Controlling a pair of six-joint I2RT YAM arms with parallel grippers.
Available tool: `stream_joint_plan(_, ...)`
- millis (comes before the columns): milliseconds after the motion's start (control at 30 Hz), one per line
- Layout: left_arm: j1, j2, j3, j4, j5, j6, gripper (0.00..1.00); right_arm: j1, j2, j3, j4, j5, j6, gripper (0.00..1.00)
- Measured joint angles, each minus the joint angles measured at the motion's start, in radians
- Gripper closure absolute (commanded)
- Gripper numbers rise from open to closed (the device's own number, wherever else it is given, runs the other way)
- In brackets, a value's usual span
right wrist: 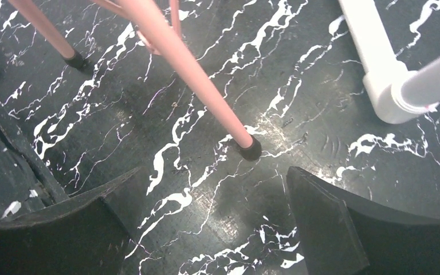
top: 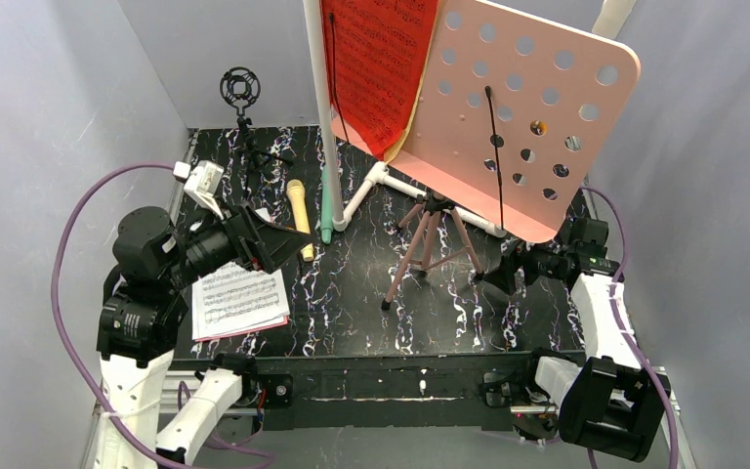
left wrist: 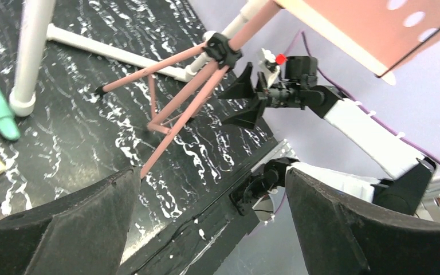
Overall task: Pack up the instrument practice props
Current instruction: Pick up the sheet music from the music stand.
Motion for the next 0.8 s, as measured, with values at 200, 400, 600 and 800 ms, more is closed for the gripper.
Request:
stream_joint_plan(200,-0.154,0.107,0.103,0.056,-0.050,0.007,0.04,-0.048,0.013,0.021,0.008,0.037,0.048,0.00)
stream_joint_plan(400,-0.398,0.259,0.266,0.062,-0.199,0.092,0.04,-0.093,0.012,0.026,0.016,0.074,0.083,0.00)
stream_joint_plan(600,-0.580,0.397,0.463,0.033,-0.420,0.211,0.16,-0.108,0.010,0.026,0.046,0.111,0.114,0.00)
stream_joint_plan(800,-0.742,0.524,0.629,0.017,-0.679,0.346,0.26,-0.108,0.010,0.026,0.052,0.123,0.120,0.00)
